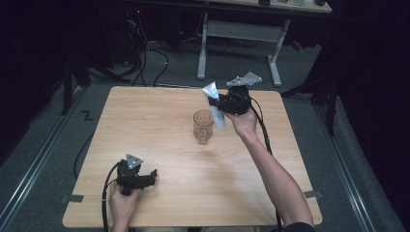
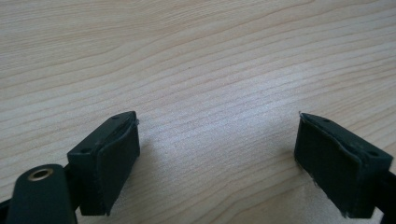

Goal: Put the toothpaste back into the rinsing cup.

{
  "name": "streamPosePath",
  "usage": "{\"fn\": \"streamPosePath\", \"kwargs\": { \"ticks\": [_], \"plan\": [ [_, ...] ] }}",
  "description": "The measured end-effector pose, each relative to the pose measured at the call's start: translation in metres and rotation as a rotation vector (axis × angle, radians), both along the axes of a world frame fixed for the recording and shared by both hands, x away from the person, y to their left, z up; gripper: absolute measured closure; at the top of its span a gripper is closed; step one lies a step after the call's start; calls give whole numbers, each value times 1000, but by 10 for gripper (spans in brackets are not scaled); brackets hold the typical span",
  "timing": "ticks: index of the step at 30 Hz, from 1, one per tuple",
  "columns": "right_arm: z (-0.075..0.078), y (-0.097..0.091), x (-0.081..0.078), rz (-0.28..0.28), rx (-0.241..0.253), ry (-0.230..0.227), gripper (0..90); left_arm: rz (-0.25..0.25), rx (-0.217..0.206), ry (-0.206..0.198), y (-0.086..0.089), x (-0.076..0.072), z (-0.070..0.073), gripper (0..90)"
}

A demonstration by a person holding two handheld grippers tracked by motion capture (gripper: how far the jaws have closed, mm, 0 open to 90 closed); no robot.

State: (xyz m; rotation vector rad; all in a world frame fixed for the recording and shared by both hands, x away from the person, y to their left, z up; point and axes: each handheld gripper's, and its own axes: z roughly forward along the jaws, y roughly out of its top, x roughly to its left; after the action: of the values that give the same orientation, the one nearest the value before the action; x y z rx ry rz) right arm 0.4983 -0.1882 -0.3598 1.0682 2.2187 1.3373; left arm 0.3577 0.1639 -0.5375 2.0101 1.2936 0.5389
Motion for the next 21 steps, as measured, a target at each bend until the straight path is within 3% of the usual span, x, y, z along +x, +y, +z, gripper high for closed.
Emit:
{"fn": "streamPosePath", "kwargs": {
  "ticks": [21],
  "plan": [
    [2, 28, 17, 7, -29, -15, 653, 0, 0, 1, 0, 0, 0, 144]
  ]
}}
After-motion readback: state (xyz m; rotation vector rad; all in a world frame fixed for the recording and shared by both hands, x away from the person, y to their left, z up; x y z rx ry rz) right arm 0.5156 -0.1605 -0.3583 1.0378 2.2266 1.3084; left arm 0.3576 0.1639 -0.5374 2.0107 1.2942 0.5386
